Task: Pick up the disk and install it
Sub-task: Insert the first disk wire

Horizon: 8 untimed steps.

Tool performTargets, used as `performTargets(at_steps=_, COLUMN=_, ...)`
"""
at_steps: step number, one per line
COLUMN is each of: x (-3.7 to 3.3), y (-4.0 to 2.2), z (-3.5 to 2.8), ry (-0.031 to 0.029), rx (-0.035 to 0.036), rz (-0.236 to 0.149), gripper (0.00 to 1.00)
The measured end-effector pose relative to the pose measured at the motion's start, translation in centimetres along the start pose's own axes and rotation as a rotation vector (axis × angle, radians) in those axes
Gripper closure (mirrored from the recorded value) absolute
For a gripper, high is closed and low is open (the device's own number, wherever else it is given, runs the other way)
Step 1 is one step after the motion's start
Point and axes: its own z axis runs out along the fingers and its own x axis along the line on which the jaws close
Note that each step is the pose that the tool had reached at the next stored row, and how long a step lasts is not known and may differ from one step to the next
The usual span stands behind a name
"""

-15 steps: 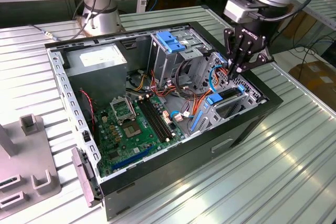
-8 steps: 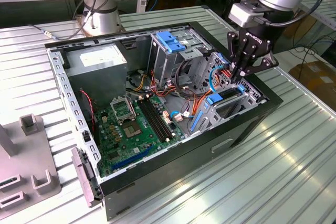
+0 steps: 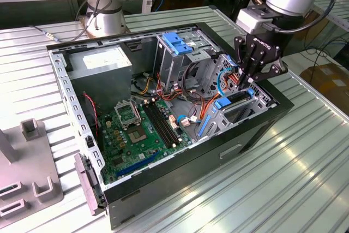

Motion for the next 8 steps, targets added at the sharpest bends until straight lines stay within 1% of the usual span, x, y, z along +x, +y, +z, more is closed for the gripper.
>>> performTargets(at_steps=8, x=0.01, y=0.05, z=0.08, ry=0.0, rx=0.0009, rz=-0.004, gripper=0.84)
